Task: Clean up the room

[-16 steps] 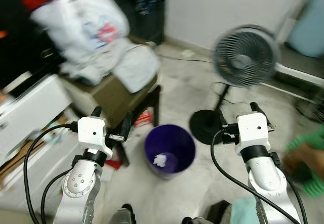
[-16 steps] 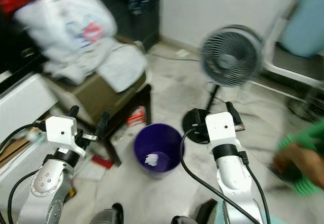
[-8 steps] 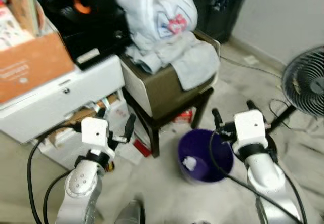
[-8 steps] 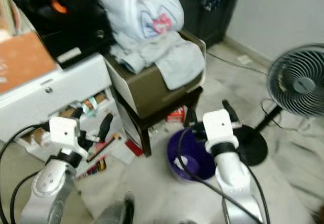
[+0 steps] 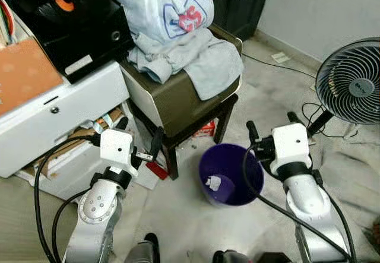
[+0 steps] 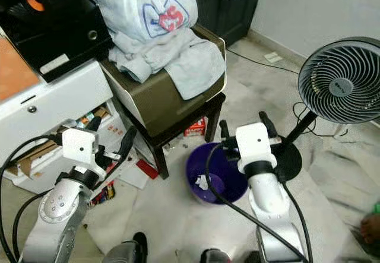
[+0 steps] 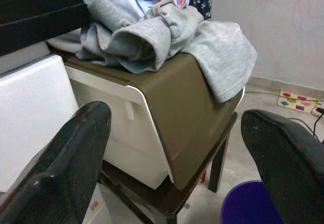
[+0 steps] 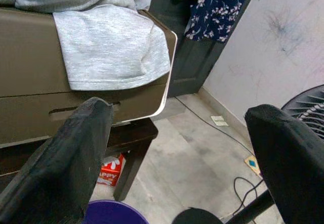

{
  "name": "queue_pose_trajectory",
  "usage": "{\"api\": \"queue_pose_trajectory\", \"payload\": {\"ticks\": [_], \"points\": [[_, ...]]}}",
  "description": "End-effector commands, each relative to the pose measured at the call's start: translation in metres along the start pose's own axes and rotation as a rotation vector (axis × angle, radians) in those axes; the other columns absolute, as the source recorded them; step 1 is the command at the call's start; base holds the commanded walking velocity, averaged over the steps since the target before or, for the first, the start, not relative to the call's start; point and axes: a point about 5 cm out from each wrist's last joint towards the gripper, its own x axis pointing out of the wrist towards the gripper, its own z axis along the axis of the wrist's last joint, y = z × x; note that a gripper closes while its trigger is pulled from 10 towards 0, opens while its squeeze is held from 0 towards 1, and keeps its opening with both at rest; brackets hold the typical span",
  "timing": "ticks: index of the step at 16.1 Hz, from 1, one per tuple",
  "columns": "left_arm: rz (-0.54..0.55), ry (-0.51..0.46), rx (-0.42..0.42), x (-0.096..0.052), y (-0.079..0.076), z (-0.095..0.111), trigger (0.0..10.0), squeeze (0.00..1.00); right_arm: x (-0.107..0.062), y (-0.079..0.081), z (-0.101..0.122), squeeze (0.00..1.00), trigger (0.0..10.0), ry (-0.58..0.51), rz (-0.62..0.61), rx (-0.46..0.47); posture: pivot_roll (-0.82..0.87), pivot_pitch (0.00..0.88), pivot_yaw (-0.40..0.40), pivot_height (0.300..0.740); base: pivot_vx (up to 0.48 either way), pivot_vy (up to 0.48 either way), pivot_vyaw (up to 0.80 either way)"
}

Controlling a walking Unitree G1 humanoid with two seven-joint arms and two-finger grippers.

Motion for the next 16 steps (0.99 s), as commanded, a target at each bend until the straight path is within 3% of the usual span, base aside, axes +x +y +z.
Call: {"api": "queue_pose_trajectory", "payload": {"ticks": [1,8,12,16], "points": [[0.001,0.011,0.007,-0.0025,-0.0009,-0.0004,10.0,0.00,-0.0014,-0.0002,-0.0030,0.00,10.0,0.019,0.003,-0.001,-0.06,0.262,-0.022,0.740,0.000,0.000,0.00],[-0.010,0.021,-0.004,-0.0011,-0.0032,-0.0023,10.0,0.00,-0.0002,0.0064,-0.0033,0.00,10.0,0.026,0.013,0.014,-0.06,0.252,-0.024,0.740,0.000,0.000,0.13],[-0.012,0.023,-0.006,-0.0005,-0.0027,-0.0024,10.0,0.00,-0.0006,0.0065,-0.0047,0.00,10.0,0.033,0.013,0.018,-0.06,0.254,-0.021,0.740,0.000,-0.310,0.47],[-0.015,0.024,-0.002,0.0000,-0.0022,-0.0029,10.0,0.00,0.0000,0.0089,-0.0056,0.00,10.0,0.036,0.014,0.025,-0.05,0.250,-0.018,0.740,0.000,-0.327,0.00]]}}
